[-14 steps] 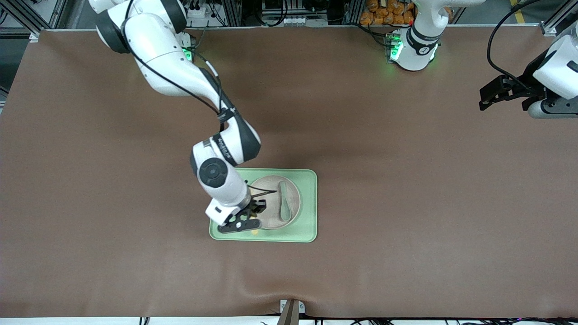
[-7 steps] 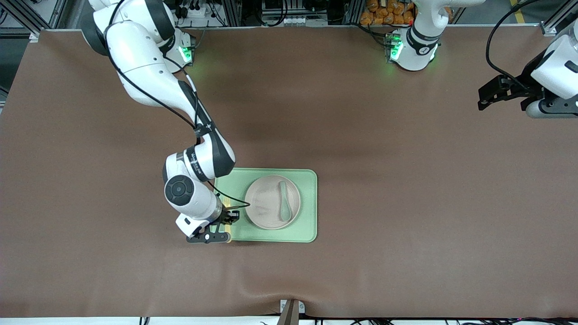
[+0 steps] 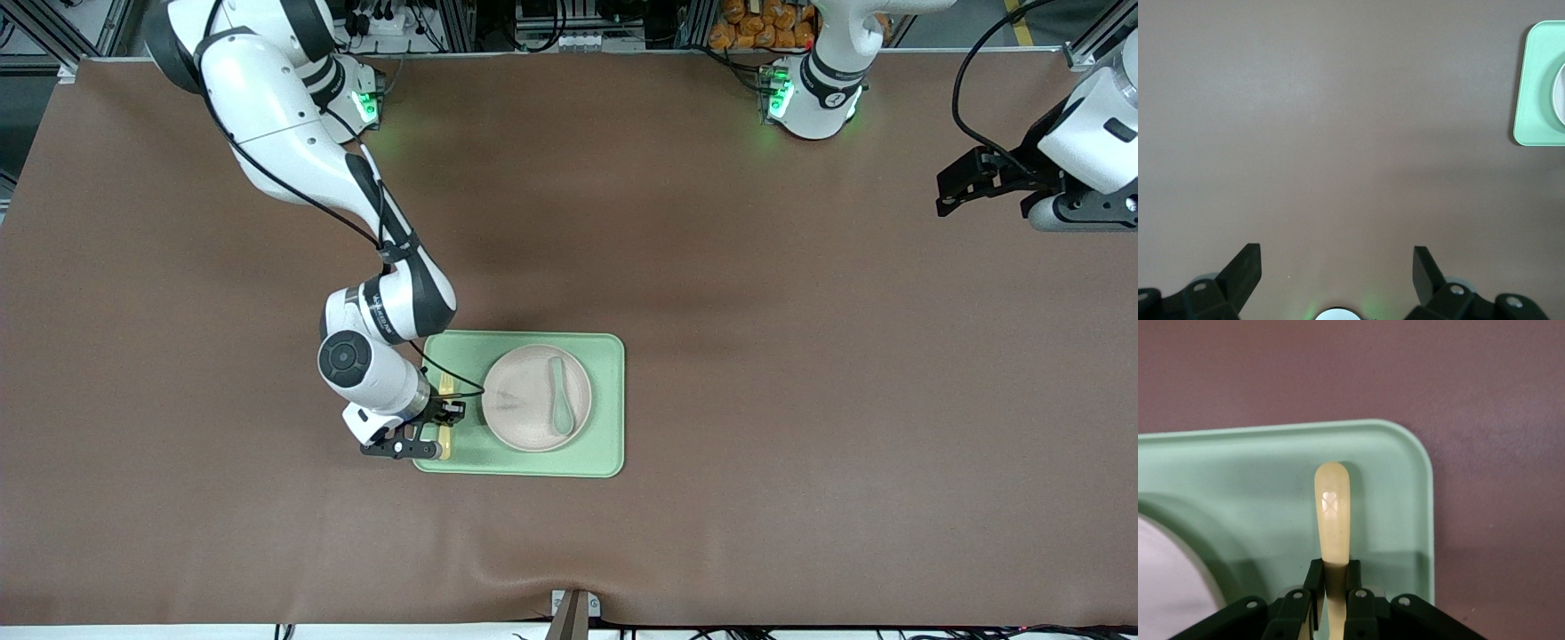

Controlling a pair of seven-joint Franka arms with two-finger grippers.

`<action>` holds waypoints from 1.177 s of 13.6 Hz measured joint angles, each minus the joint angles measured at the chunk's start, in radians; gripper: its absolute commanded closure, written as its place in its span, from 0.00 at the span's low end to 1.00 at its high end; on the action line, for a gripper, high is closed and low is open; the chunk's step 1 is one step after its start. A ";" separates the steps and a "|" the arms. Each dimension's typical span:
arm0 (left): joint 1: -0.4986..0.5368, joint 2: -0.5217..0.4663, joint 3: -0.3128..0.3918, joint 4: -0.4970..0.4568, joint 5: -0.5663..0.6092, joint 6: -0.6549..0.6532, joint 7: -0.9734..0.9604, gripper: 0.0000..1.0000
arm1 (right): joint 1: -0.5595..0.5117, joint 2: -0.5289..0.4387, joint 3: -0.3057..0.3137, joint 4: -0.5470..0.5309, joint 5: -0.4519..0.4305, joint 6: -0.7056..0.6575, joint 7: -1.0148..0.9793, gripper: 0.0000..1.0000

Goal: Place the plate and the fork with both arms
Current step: 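Lift the fork off the plate and lower it beside the plate, then open the right gripper and withdraw it from the tray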

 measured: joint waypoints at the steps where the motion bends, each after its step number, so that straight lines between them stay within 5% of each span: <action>1: 0.000 0.000 0.000 0.000 0.000 0.000 0.000 0.00 | 0.006 -0.006 0.001 -0.006 0.000 0.000 0.012 0.45; 2: 0.000 0.000 0.000 0.000 0.000 0.000 0.000 0.00 | 0.010 -0.008 0.001 -0.010 0.000 0.000 0.018 0.10; 3: 0.000 0.000 0.000 0.000 0.000 0.000 0.000 0.00 | 0.010 -0.008 0.001 -0.012 0.000 0.001 0.020 0.00; 9: 0.006 0.000 0.003 0.000 0.000 0.000 0.000 0.00 | 0.007 -0.038 -0.006 -0.006 0.000 0.011 0.020 0.00; 16: 0.014 0.002 0.012 0.002 0.000 0.000 0.058 0.00 | -0.132 -0.272 -0.019 0.001 0.000 -0.203 -0.068 0.00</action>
